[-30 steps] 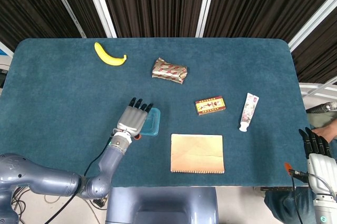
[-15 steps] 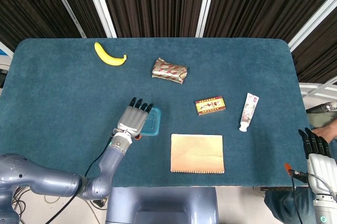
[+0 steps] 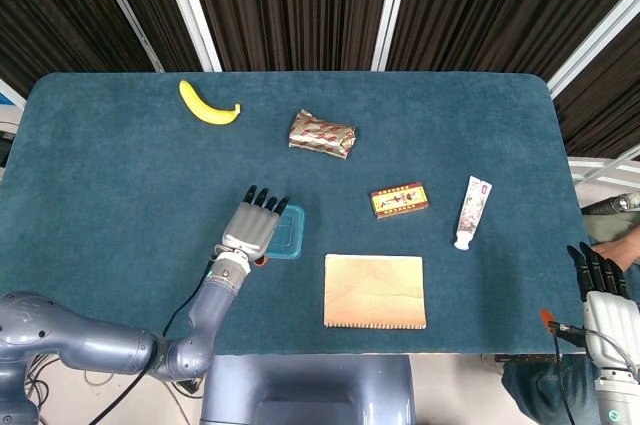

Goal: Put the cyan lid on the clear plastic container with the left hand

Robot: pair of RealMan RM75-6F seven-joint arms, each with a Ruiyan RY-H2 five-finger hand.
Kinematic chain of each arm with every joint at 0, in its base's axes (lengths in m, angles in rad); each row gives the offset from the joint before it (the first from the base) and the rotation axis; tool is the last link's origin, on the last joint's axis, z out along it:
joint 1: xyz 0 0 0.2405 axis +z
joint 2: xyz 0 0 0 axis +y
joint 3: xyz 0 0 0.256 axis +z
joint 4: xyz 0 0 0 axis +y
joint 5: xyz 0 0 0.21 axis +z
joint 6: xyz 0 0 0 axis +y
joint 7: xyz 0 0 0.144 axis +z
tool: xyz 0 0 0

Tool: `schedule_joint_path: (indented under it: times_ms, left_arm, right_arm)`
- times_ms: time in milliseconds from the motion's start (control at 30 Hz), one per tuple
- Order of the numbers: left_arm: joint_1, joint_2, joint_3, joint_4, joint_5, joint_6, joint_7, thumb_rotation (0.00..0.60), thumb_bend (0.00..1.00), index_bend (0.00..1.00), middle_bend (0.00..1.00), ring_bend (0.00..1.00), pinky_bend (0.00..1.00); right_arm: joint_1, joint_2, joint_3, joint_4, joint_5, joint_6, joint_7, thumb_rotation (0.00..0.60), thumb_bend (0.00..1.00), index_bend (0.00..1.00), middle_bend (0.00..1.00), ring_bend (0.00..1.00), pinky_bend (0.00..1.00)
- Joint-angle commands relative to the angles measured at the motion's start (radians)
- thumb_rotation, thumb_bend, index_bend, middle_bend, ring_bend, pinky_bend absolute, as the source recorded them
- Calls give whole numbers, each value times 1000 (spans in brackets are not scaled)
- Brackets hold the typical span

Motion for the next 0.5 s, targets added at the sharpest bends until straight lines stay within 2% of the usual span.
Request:
schedule_joint_path:
  times_ms: [33, 500]
  left_arm:
    - [1, -3, 1, 2, 3, 6, 4, 600, 130, 22, 174, 0, 0]
    - [10, -8, -4, 0, 8, 23, 17, 600, 130, 22, 195, 0, 0]
  right_arm:
    - [0, 0, 0, 0, 0, 0, 1, 600, 268, 33, 0, 0, 0]
    - [0, 0, 0, 0, 0, 0, 0, 600, 268, 33, 0, 0, 0]
